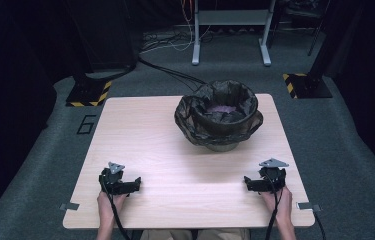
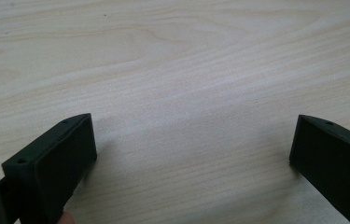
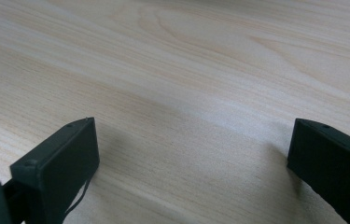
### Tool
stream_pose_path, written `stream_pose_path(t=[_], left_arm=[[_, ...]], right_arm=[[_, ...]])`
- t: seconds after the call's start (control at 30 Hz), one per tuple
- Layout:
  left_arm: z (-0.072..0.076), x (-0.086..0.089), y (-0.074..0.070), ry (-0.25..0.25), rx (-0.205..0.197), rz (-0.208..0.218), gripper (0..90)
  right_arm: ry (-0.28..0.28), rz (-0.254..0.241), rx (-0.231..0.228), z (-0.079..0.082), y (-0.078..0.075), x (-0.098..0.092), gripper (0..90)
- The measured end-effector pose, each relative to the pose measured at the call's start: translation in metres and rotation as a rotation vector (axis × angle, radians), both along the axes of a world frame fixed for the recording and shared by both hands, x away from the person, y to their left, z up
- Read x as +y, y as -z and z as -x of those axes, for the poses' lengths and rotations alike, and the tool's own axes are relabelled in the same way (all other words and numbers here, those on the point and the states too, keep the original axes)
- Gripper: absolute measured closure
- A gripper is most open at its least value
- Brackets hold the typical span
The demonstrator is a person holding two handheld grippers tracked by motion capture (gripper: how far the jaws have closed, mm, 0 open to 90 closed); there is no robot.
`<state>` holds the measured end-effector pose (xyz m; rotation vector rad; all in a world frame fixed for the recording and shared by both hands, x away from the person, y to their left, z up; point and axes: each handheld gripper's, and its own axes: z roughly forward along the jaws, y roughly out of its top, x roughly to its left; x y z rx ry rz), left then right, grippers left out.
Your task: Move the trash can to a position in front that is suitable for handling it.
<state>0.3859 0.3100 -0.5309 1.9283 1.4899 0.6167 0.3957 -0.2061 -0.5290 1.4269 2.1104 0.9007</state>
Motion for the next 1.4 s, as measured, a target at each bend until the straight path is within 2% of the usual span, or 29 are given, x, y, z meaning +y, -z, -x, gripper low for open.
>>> stream_pose_path(t=[0.17,0.23,0.4,0.47,0.63,0.93,1.03,1.07,1.4], left_arm=[[0.0,0.0,0.0,0.0,0.0,0.002,0.1],[0.0,0.0,0.0,0.001,-0.001,0.002,0.1],[0.0,0.0,0.0,0.002,0.0,0.002,0.1],[0.0,0.0,0.0,0.004,0.0,0.002,0.1],[0.0,0.0,0.0,0.004,0.0,0.001,0.1],[0.0,0.0,0.0,0.006,0.0,0.0,0.1],[0.0,0.0,0.0,0.01,0.003,-0.003,0.1],[0.0,0.0,0.0,0.01,0.003,-0.003,0.1],[0.0,0.0,0.0,0.01,0.003,-0.003,0.1]], right_arm=[[-0.012,-0.018,0.006,-0.001,-0.001,-0.002,1.8],[-0.014,-0.049,0.007,-0.001,-0.002,-0.005,3.0],[-0.026,-0.035,0.021,-0.002,-0.003,-0.003,2.8],[-0.028,-0.05,0.023,-0.001,-0.004,-0.003,2.9],[-0.042,-0.044,0.026,-0.001,-0.009,-0.002,3.3],[-0.06,-0.077,0.0,-0.005,-0.036,-0.002,4.7],[-0.062,-0.086,-0.002,-0.007,-0.041,-0.003,5.0],[-0.063,-0.096,-0.003,-0.009,-0.047,-0.004,5.4],[-0.079,-0.107,-0.013,-0.022,-0.073,-0.005,7.1]])
